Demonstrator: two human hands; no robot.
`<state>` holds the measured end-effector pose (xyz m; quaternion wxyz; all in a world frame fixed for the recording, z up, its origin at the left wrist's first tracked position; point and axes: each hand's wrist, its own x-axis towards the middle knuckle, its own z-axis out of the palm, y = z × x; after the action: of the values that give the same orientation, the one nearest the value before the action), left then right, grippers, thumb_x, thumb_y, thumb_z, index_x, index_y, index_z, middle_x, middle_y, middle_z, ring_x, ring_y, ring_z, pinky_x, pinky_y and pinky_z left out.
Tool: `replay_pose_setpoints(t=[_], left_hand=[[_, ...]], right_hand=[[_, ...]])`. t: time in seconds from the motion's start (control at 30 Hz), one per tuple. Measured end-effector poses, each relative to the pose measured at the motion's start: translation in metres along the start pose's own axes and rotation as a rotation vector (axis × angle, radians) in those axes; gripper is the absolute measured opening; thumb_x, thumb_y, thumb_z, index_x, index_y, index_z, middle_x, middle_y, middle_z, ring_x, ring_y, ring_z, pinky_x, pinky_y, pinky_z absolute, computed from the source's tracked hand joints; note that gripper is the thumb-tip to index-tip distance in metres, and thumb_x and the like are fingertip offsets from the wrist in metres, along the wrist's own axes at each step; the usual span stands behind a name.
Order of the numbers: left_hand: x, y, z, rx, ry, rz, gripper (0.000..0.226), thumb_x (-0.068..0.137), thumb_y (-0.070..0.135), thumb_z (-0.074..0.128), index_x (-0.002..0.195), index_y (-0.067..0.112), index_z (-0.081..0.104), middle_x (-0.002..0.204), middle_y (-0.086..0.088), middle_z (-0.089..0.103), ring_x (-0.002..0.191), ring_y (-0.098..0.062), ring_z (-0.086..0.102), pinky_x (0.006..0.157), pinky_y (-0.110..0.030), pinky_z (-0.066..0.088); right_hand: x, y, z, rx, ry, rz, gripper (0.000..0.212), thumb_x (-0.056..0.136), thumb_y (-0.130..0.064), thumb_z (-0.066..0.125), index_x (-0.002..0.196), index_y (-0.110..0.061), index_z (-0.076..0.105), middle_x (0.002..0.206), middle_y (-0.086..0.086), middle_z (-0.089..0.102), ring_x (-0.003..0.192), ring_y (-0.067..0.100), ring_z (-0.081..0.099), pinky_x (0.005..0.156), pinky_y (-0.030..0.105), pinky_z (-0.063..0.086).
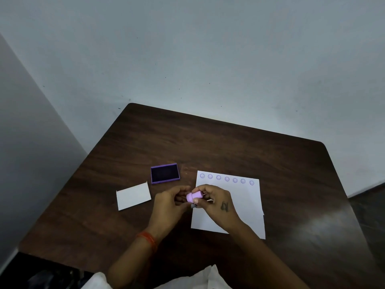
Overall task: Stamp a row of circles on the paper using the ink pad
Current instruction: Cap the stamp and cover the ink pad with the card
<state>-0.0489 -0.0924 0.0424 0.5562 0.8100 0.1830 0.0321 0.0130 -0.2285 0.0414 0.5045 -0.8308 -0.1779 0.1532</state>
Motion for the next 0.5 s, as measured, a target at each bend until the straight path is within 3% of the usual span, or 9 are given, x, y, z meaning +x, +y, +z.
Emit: replay_pose_setpoints(t=[0.2, 0.3, 0.37, 0.5], left_hand=[[0.0011, 0.0011, -0.0065, 0.067, 0.010, 0.077, 0.035, 0.073, 0.005, 0.074, 0.105, 0.015, 0.068, 0.097, -0.001, 0.073, 0.082, -0.003, 0.066, 0.073, -0.008, 0.051], [0.0028, 0.0012, -0.0086, 0.077, -0.004, 0.073, 0.033, 0.073, 0.008, 0.075, 0.104, 0.016, 0.068, 0.095, 0.001, 0.073, 0.081, -0.001, 0.066, 0.073, -0.008, 0.051], [0.0041, 0.0010, -0.0088, 0.070, -0.009, 0.084, 0.030, 0.072, 0.008, 0.076, 0.100, 0.018, 0.070, 0.091, 0.003, 0.073, 0.077, 0.003, 0.065, 0.068, -0.002, 0.048], [0.0045, -0.0002, -0.0088, 0.064, -0.016, 0.108, 0.021, 0.074, 0.016, 0.075, 0.094, 0.021, 0.071, 0.084, 0.009, 0.071, 0.077, 0.008, 0.064, 0.067, -0.001, 0.047]], right_hand=[[0.0025, -0.0038, 0.0012, 0.043, -0.019, 0.086, 0.018, 0.078, -0.029, 0.070, 0.090, -0.015, 0.070, 0.085, 0.008, 0.075, 0.061, 0.003, 0.067, 0.060, 0.007, 0.052], [0.0018, -0.0049, 0.0010, 0.041, -0.004, 0.096, 0.022, 0.077, -0.029, 0.072, 0.096, -0.020, 0.067, 0.087, -0.008, 0.068, 0.074, 0.005, 0.065, 0.062, 0.003, 0.049], [0.0025, -0.0054, 0.0002, 0.052, 0.010, 0.090, 0.024, 0.077, -0.023, 0.072, 0.100, -0.016, 0.067, 0.092, -0.004, 0.069, 0.083, 0.010, 0.066, 0.066, 0.004, 0.050], [0.0027, -0.0087, -0.0010, 0.050, 0.006, 0.125, 0.023, 0.081, -0.023, 0.068, 0.097, -0.007, 0.069, 0.092, 0.016, 0.074, 0.077, 0.022, 0.071, 0.079, 0.030, 0.059]])
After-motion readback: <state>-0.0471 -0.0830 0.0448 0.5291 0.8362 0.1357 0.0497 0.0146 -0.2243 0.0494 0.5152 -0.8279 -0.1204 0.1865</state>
